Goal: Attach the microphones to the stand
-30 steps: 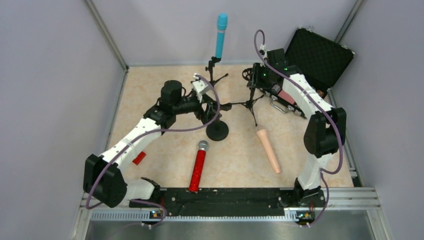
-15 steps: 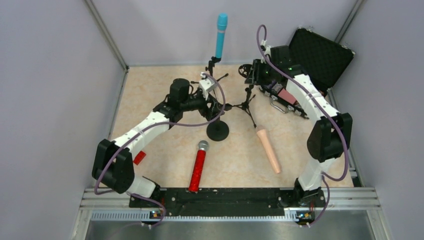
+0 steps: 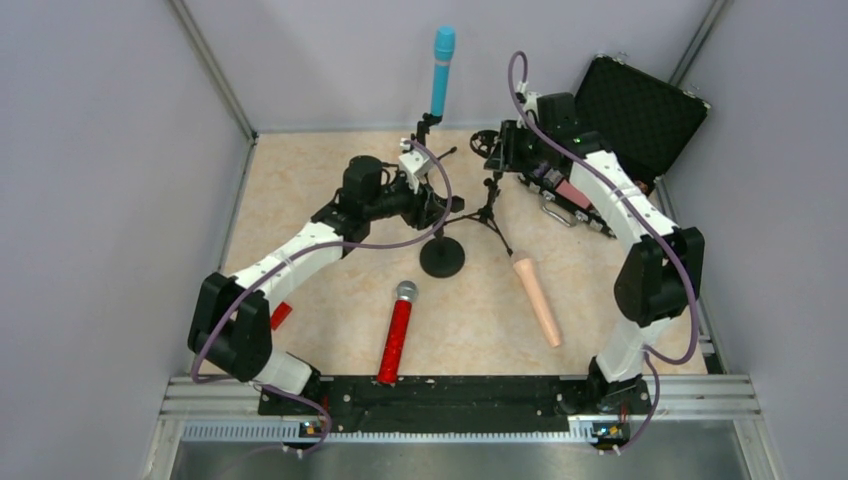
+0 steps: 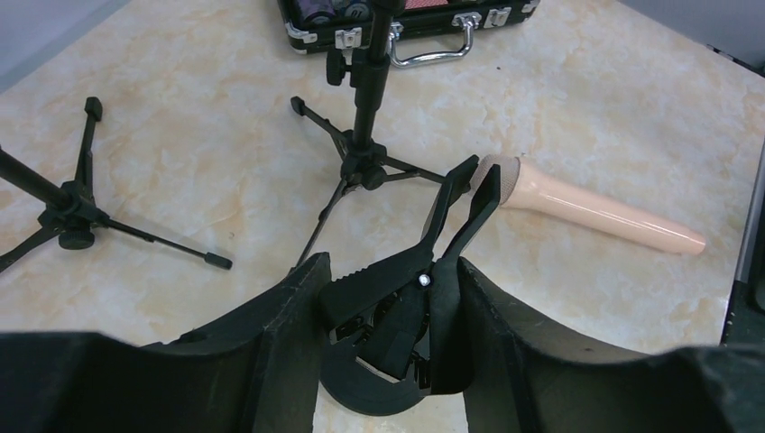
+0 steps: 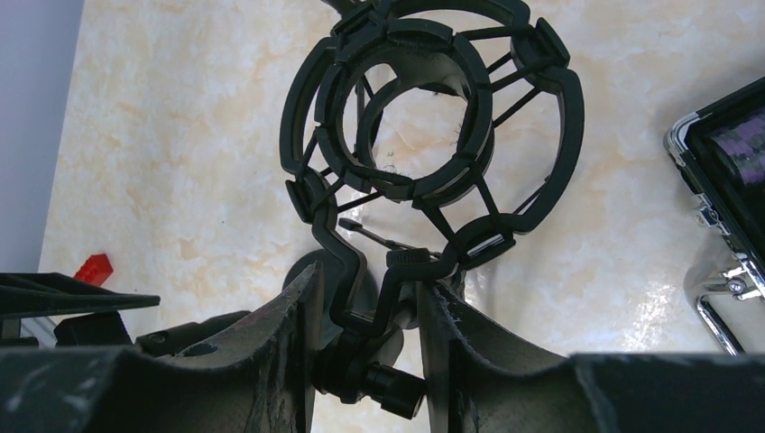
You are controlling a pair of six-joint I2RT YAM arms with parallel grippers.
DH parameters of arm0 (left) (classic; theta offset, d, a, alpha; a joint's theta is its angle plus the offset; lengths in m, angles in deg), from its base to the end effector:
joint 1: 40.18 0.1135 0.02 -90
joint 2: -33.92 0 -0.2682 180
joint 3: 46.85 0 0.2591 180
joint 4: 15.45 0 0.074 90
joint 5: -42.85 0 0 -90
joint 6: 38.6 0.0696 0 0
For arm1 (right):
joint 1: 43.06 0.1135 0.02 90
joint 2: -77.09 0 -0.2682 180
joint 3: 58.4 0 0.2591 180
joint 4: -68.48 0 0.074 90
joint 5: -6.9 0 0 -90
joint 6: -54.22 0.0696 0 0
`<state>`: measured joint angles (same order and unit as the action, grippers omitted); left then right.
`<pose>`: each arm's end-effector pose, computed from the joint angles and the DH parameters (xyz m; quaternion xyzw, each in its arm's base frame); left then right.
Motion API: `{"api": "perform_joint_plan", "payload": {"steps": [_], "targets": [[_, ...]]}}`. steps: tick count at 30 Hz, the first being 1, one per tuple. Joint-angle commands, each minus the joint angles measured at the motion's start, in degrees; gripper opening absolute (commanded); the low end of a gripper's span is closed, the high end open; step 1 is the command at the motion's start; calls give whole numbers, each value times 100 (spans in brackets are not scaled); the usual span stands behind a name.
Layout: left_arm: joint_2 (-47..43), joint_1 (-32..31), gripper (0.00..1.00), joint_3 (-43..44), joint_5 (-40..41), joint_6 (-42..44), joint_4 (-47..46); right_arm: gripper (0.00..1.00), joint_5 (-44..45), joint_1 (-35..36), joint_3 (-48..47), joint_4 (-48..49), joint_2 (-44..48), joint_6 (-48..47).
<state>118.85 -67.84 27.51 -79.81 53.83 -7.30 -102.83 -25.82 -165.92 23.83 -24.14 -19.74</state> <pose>0.3161 -0.2081 0.2906 0.3607 0.7106 -0.3451 0.4958 0.4125 0.1526 0.3184 -0.0839 0.8860 0.2706 0.3670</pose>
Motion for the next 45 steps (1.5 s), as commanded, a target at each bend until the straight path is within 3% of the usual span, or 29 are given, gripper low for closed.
{"api": "perform_joint_plan", "payload": {"steps": [1,8,13,30,37,42,45], "targets": [[-118,6,27,-74,699,132,-262,0,21,209,9,240,380,-143],[-789,7,7,-640,1923,473,-558,0,126,344,-16,152,411,-196],[-1292,15,0,-955,3171,598,-453,0,102,502,-215,43,431,-191],[-2600,424,0,-1384,4971,550,348,0,178,887,-540,-155,799,-142],[-2678,1154,0,-1202,4509,131,977,0,32,911,-789,-343,915,-52],[-2593,1344,0,-1115,4454,-65,1169,0,108,976,-1046,-633,940,-31],[-2437,1393,15,-1026,4455,-160,1246,0,183,1055,-1235,-833,936,-62]]}}
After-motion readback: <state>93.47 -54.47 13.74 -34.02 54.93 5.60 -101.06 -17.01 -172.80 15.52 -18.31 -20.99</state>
